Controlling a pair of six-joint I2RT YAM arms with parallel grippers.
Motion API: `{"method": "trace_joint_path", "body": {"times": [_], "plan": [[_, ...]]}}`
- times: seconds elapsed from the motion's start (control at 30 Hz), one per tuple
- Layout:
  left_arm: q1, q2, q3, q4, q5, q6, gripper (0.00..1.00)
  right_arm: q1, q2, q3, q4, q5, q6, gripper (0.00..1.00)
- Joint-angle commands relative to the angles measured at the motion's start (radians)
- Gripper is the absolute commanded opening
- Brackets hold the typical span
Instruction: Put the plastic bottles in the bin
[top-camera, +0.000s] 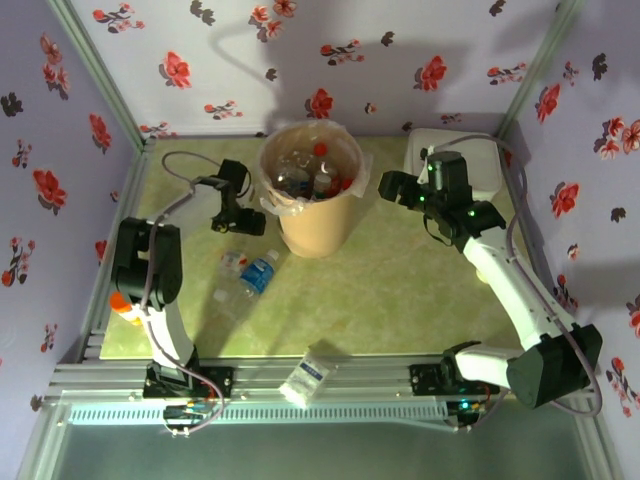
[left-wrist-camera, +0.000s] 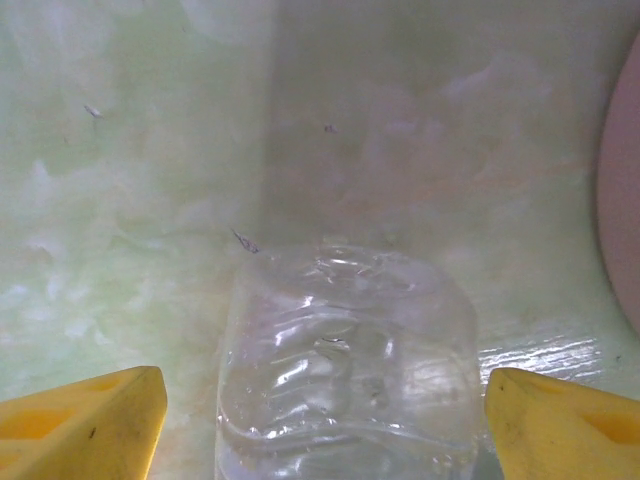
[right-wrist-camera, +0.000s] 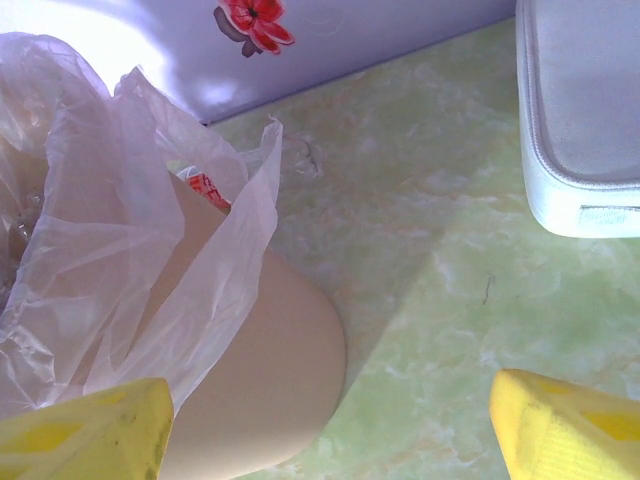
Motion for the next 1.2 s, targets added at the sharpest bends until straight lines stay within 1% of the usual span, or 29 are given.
{"method": "trace_joint_path", "body": {"times": [0.0, 0.13, 0.2, 0.27, 0.4, 0.53, 0.6, 0.67, 0.77, 0.87, 0.93, 1.0, 1.1, 1.17], "plan": [[0.003, 0.022, -0.010, -0.007, 0.015, -0.004, 0.78, -0.008, -0.024, -0.009, -0.007, 0.004, 0.006, 0.83], [0.005, 0.023, 0.008, -0.016, 0.011, 0.002, 0.66, -0.008, -0.024, -0.009, -0.007, 0.006, 0.005, 0.83], [0.004, 0.023, 0.021, -0.024, 0.000, 0.006, 0.65, -0.008, -0.024, -0.006, -0.007, 0.006, 0.006, 0.83], [0.008, 0.016, 0.039, -0.040, -0.024, 0.012, 0.60, -0.008, -0.024, -0.004, -0.008, 0.007, 0.005, 0.83], [0.029, -0.030, 0.077, -0.071, -0.047, 0.025, 0.60, -0.008, -0.022, 0.005, -0.012, 0.008, 0.001, 0.83], [0.050, -0.080, 0.166, -0.126, -0.075, 0.048, 0.60, -0.008, -0.013, 0.015, -0.011, 0.007, -0.003, 0.83], [0.049, -0.105, 0.218, -0.148, -0.102, 0.054, 0.59, -0.008, -0.006, 0.020, -0.008, 0.006, -0.003, 0.83], [0.049, -0.142, 0.265, -0.157, -0.155, 0.054, 0.60, -0.008, -0.003, 0.022, -0.002, 0.004, 0.000, 0.83], [0.055, -0.205, 0.324, -0.150, -0.206, 0.042, 0.56, -0.008, -0.007, 0.026, -0.001, 0.004, 0.002, 0.83], [0.054, -0.261, 0.393, -0.142, -0.197, 0.027, 0.51, -0.008, -0.009, 0.031, -0.008, 0.007, -0.003, 0.83], [0.047, -0.301, 0.427, -0.106, -0.188, 0.010, 0.48, -0.008, -0.009, 0.029, -0.008, 0.009, -0.007, 0.83], [0.034, -0.353, 0.431, -0.030, -0.190, -0.011, 0.48, -0.008, -0.009, 0.027, -0.009, 0.009, -0.005, 0.83], [0.012, -0.435, 0.400, 0.141, -0.192, -0.059, 0.46, -0.008, -0.013, 0.022, -0.007, 0.008, -0.001, 0.83], [-0.031, -0.471, 0.370, 0.278, -0.190, -0.054, 0.45, -0.008, -0.014, 0.021, -0.005, 0.009, -0.001, 0.83]]}}
